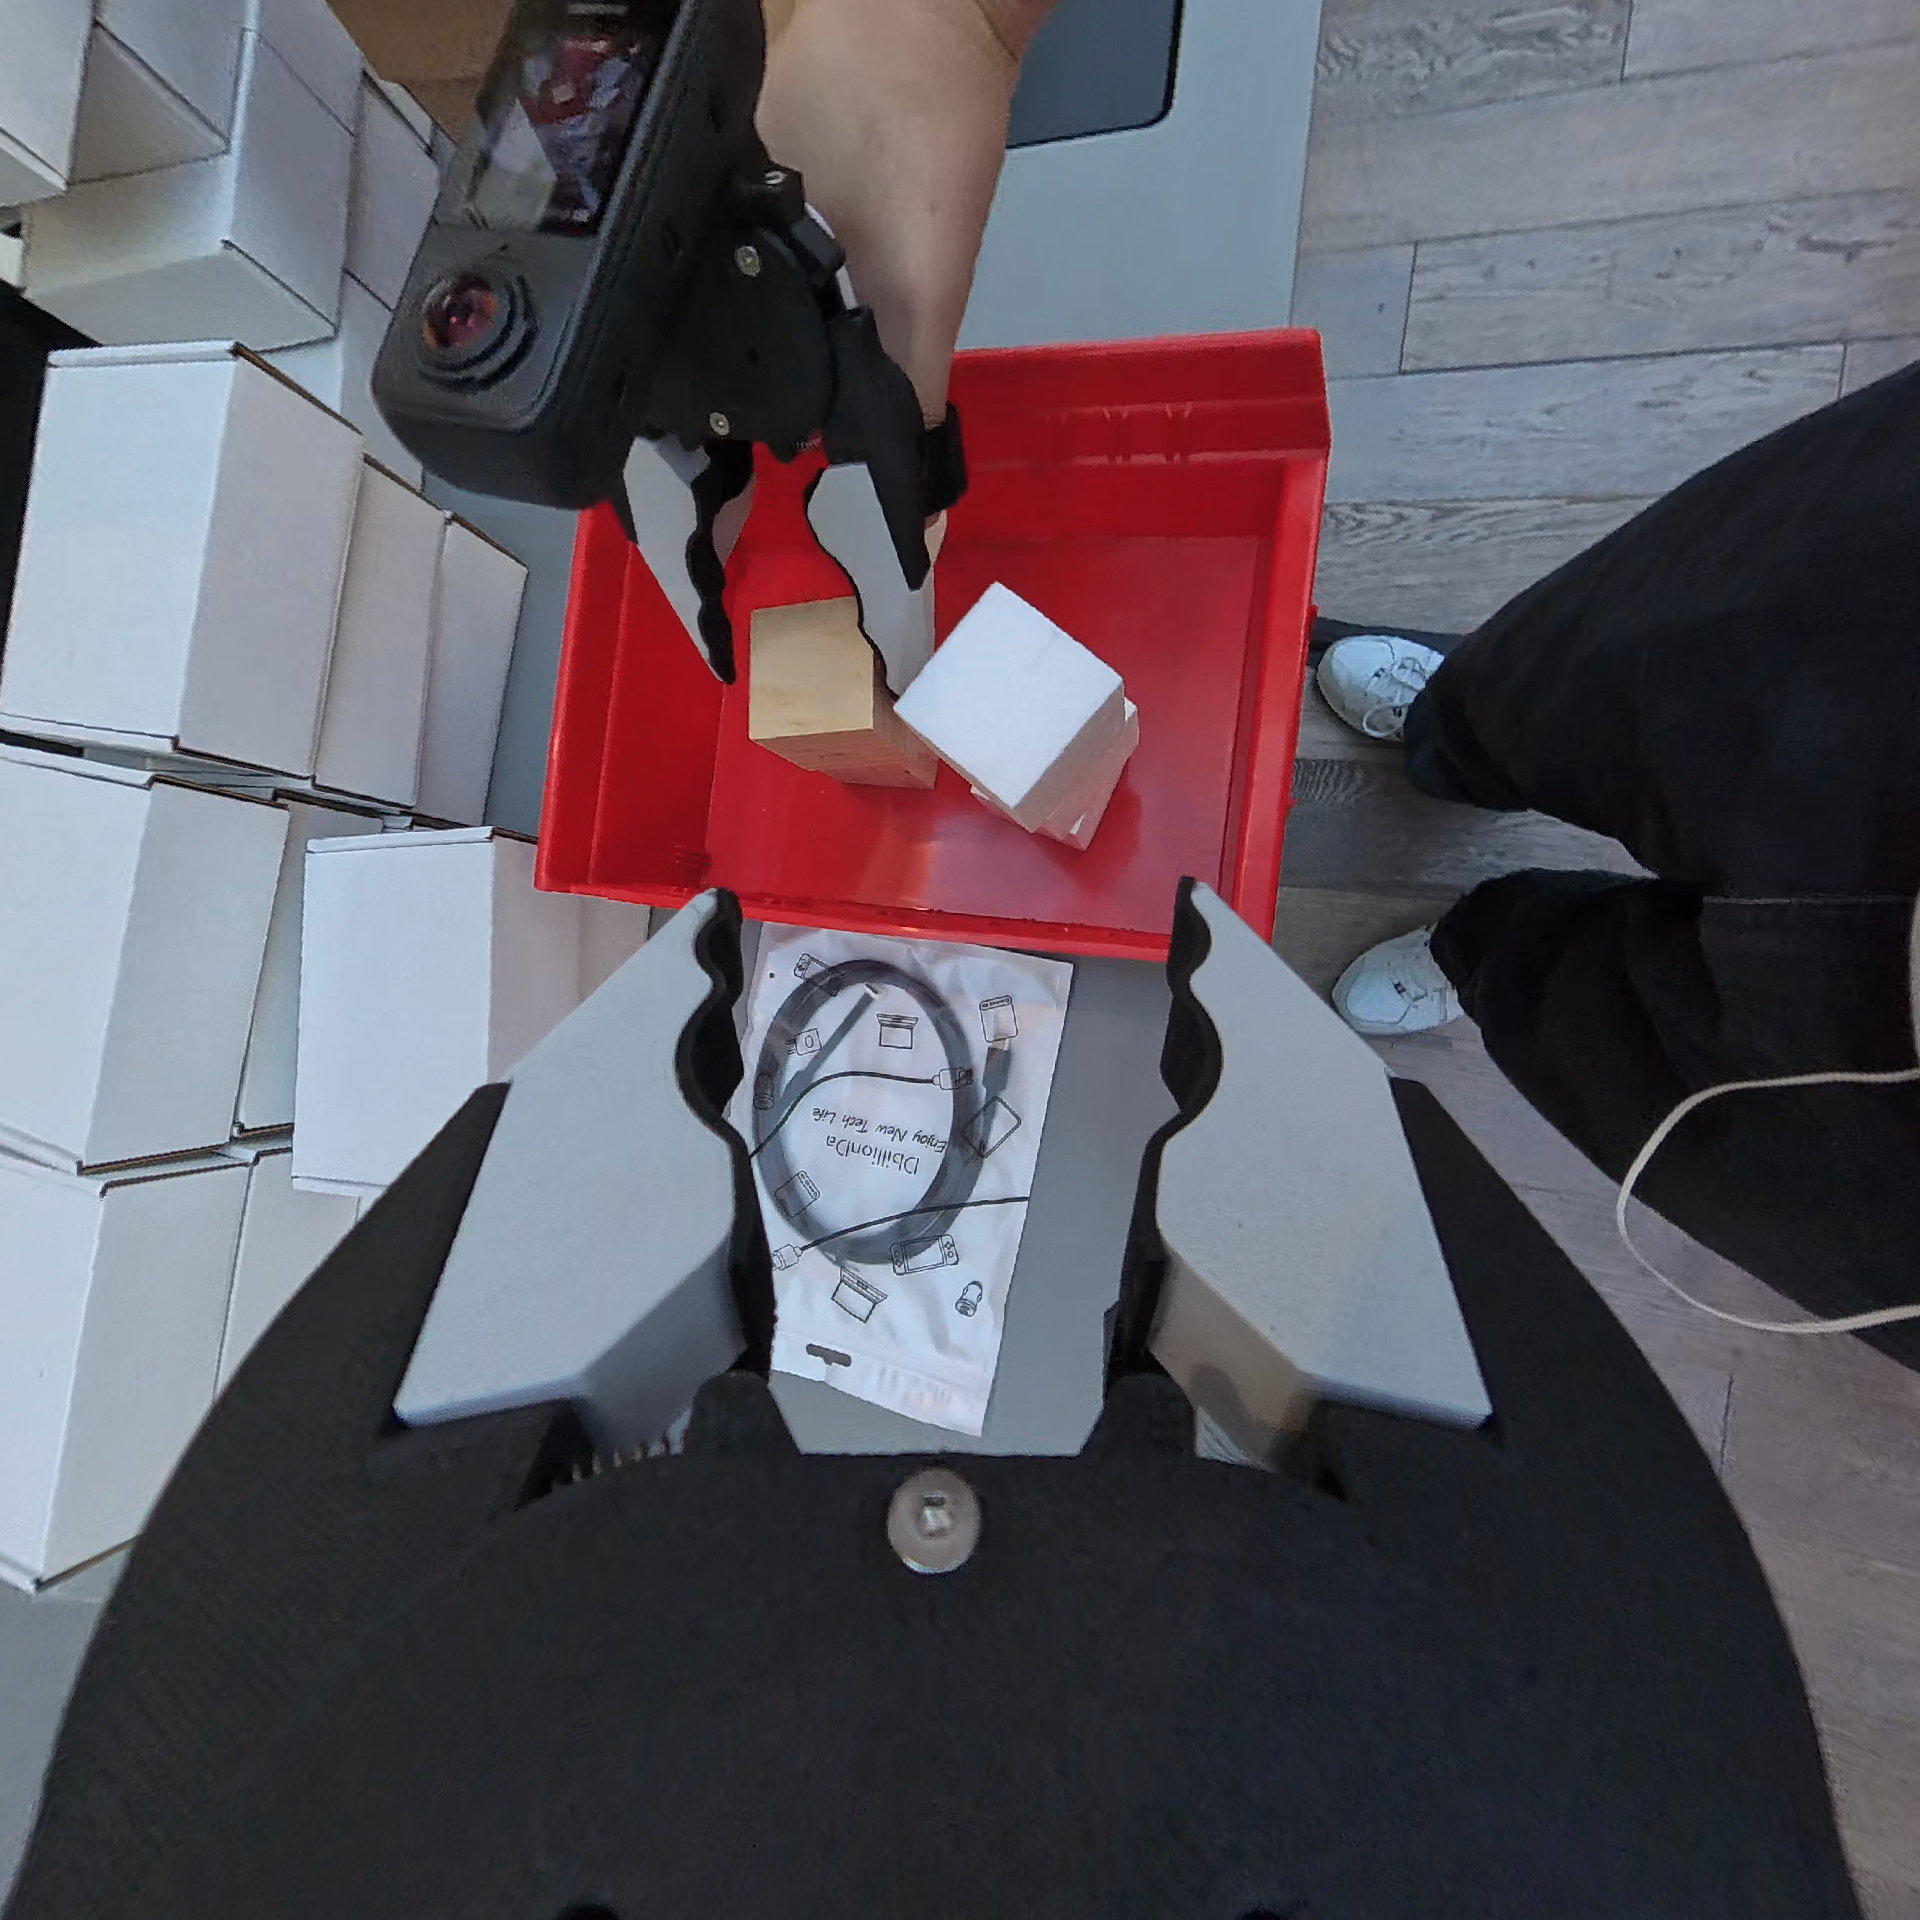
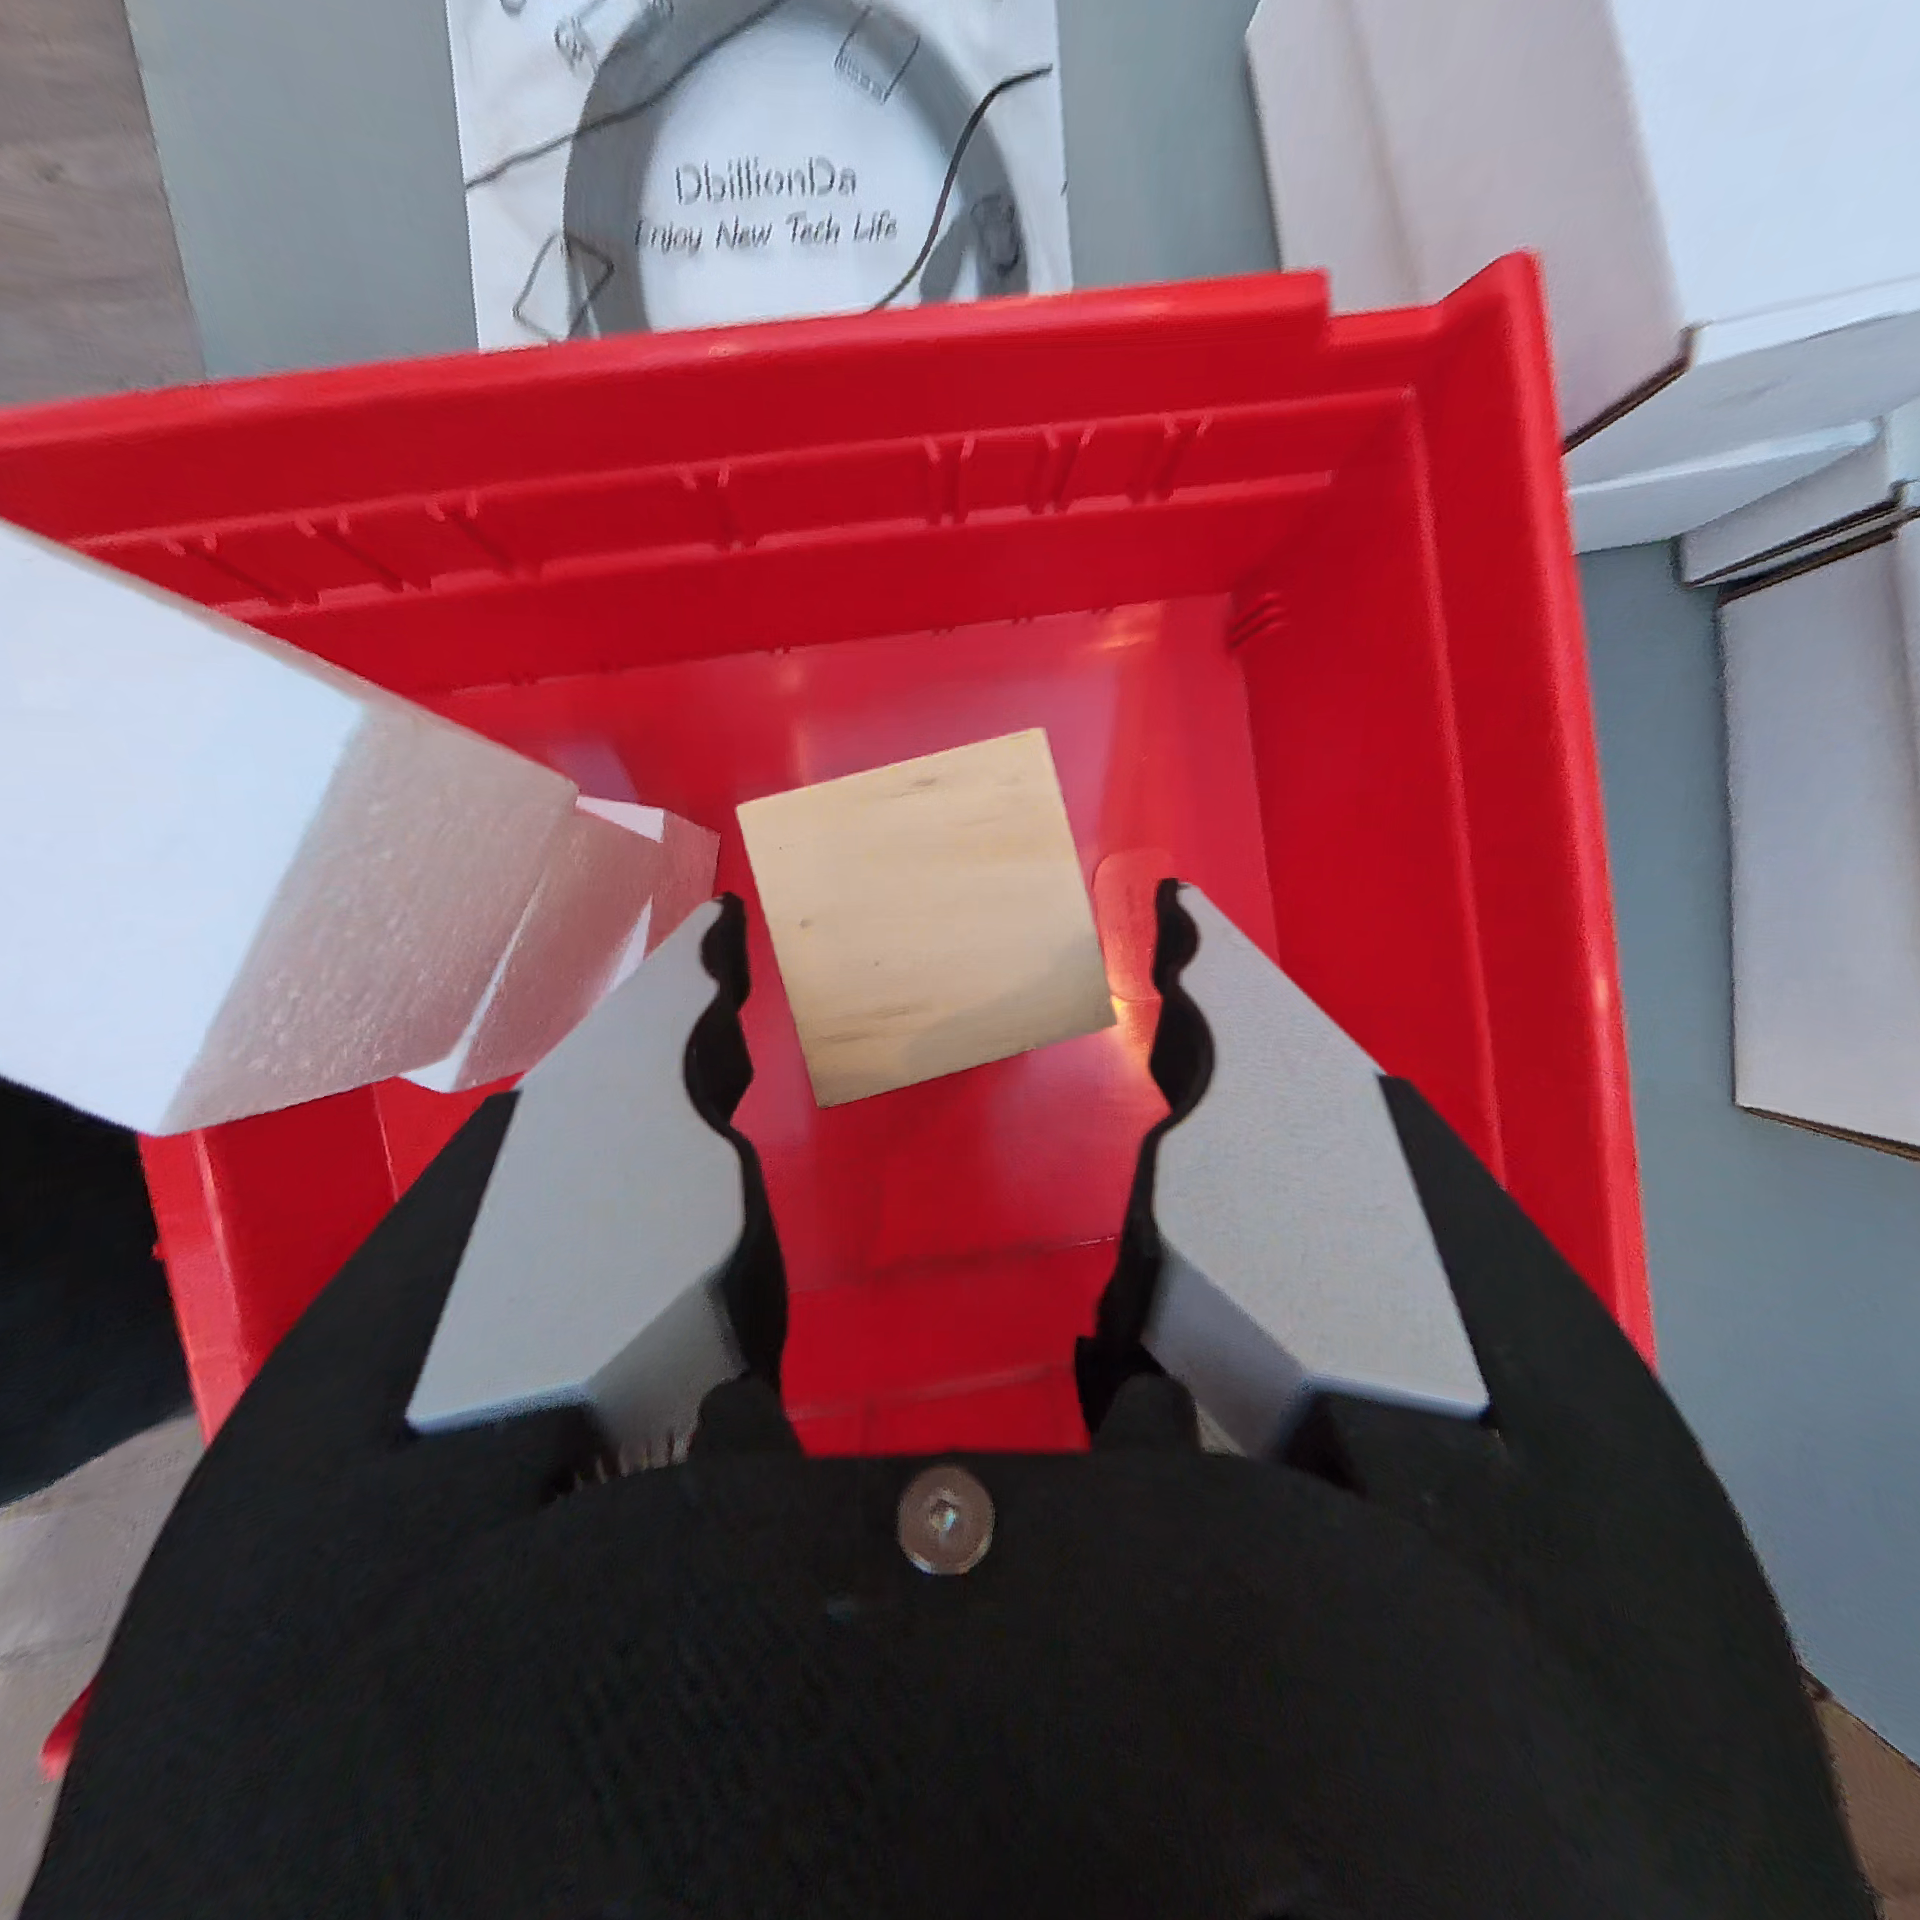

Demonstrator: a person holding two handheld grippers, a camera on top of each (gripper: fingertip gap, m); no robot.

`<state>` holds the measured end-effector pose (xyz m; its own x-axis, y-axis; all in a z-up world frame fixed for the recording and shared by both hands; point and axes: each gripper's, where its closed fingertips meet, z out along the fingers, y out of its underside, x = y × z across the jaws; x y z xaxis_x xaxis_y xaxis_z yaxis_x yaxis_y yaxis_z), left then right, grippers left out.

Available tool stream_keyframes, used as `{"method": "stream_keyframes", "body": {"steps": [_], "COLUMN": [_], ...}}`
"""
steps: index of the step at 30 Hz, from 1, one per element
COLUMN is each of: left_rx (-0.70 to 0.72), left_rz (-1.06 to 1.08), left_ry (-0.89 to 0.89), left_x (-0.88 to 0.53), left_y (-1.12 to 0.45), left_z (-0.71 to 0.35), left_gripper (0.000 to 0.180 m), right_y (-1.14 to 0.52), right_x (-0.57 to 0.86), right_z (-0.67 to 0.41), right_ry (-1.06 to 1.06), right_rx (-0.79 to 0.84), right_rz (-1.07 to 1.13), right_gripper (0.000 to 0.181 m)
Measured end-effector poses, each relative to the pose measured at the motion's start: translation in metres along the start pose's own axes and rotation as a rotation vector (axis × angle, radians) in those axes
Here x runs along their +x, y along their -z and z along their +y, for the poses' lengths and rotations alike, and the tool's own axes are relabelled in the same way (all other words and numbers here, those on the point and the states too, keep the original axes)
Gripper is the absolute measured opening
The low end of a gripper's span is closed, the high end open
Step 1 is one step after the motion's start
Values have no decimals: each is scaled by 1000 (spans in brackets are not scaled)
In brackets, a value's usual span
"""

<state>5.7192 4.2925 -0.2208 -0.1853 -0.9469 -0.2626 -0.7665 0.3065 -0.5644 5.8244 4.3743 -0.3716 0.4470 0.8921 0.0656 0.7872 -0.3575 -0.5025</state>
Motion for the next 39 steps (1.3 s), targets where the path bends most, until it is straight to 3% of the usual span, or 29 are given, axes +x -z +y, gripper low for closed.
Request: {"method": "stream_keyframes", "body": {"steps": [1, 6, 12, 20, 24, 33, 39], "left_rx": [-13, -58, -55, -122, -80, 126, 262], "left_rz": [20, 107, 253, 422, 404, 130, 2], "left_ry": [-21, -91, -235, -409, -312, 66, 241], "left_x": [2, -1, 3, 26, 18, -10, 9], "left_y": [-5, -39, -92, -129, -105, -38, -66], "left_z": [3, 12, 0, 8, -19, -169, -325], "left_gripper": [81, 74, 82, 61, 60, 60, 60], "right_y": [-3, 31, 151, 290, 335, 411, 499], "right_x": [-3, 7, -26, -138, -181, -221, -179], "right_z": [6, -4, 36, 174, 228, 392, 509], "right_ry": [3, -93, -387, -781, -946, -1408, -1446], "right_rx": [-35, 80, 290, 226, 233, 324, 401], "right_rz": [-25, 86, 286, 583, 694, 909, 918], "right_gripper": [63, 60, 60, 61, 60, 60, 60]}}
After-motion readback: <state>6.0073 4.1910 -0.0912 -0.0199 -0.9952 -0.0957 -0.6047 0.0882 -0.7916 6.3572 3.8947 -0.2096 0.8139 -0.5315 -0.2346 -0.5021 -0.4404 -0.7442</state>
